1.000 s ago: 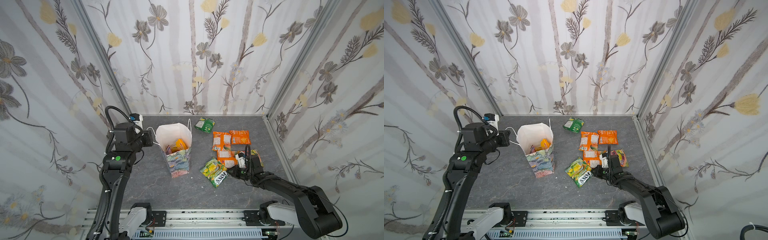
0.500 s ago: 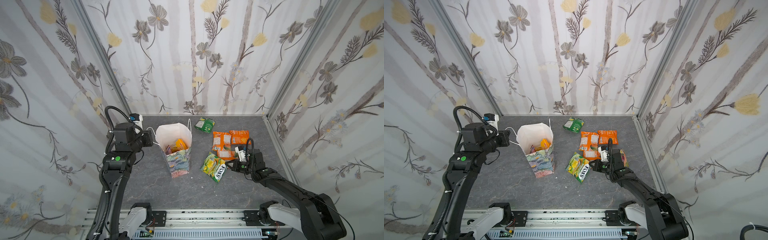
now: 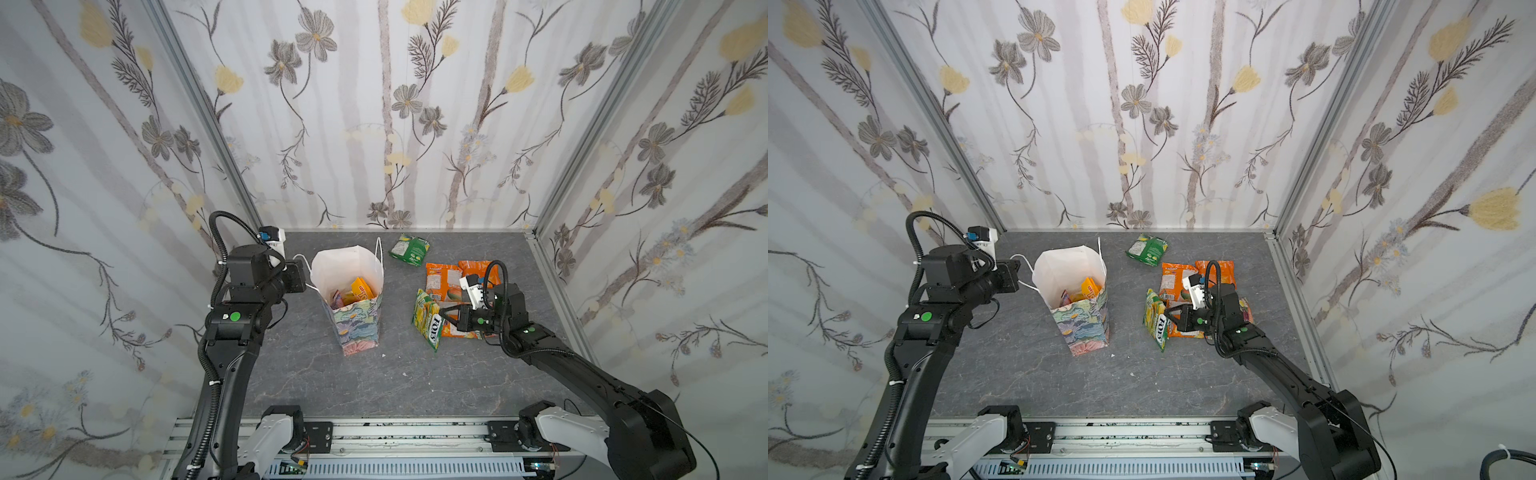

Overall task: Place the snacks into the paper bag
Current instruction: 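Lift the FOX'S Spring Tea bag with the right gripper toward the paper bag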

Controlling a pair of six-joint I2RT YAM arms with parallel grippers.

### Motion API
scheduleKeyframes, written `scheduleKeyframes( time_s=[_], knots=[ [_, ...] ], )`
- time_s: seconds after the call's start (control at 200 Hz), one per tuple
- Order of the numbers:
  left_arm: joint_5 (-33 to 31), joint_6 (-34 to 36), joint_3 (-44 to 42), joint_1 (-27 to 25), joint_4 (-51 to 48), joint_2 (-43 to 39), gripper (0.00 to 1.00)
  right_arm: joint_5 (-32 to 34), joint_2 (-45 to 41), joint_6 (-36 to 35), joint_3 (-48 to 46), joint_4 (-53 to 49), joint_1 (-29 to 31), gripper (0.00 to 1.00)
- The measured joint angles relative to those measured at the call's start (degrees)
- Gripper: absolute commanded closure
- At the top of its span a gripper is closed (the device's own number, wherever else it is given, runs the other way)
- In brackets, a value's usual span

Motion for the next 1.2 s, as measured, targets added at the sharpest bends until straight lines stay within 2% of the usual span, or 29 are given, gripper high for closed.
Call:
scheduleKeyframes(
  time_s=[1.199],
  knots=[
    [0.04, 0.00, 0.00, 0.00, -0.02, -0.37, 0.98, -1.97, 3.08, -5.84, 23.71, -4.42, 3.98, 1.00]
  ],
)
